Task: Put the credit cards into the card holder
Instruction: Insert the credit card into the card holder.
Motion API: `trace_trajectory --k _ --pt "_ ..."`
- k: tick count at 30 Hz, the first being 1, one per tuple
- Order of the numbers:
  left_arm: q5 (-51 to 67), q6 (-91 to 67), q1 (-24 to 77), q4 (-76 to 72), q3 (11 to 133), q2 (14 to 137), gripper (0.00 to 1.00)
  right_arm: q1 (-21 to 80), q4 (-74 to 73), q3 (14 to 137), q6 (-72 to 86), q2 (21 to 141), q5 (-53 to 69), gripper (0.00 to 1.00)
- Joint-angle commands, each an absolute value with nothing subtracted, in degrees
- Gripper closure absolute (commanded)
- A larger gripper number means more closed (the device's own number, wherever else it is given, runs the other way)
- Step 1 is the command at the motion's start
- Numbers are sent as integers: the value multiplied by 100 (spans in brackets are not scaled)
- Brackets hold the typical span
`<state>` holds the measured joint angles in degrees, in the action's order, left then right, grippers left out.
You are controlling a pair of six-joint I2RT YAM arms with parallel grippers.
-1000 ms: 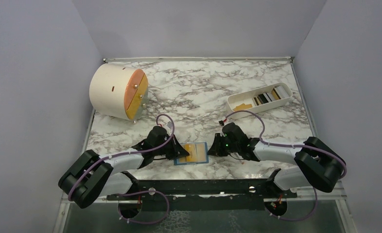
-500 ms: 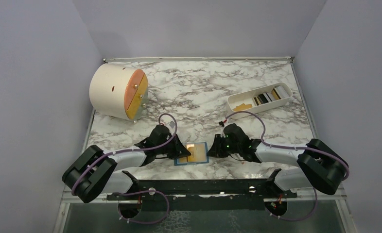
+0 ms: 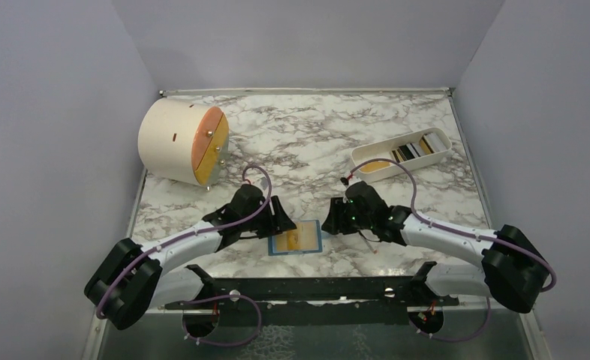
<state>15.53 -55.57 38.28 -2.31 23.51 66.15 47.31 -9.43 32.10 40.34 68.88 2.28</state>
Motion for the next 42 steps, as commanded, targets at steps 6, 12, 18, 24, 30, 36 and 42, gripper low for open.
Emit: trace_trajectory --k 6,12,18,24,30,36,42 --pt "1677 -5527 3845 -491 2220 7035 41 4772 -993 3271 3926 7376 -3 62" --pt "1833 -5703 3845 -827 2138 7216 41 4780 -611 3216 3964 7617 235 85" --pt "1923 -6101 3950 -1439 1904 7345 41 4790 -342 2997 4074 7694 288 90" --pt "1892 -6177 4174 -1503 2123 7562 41 4796 -153 2875 4157 7734 331 92" --pt "1745 -6235 4427 -1513 2380 7634 42 4811 -97 2861 4175 7692 313 94" --pt "1540 -6128 4585 -1521 2553 7639 42 4831 41 2749 4139 7735 343 99" --pt "1625 -6033 4733 -1801 2636 7819 42 4851 182 2647 4255 7761 444 99"
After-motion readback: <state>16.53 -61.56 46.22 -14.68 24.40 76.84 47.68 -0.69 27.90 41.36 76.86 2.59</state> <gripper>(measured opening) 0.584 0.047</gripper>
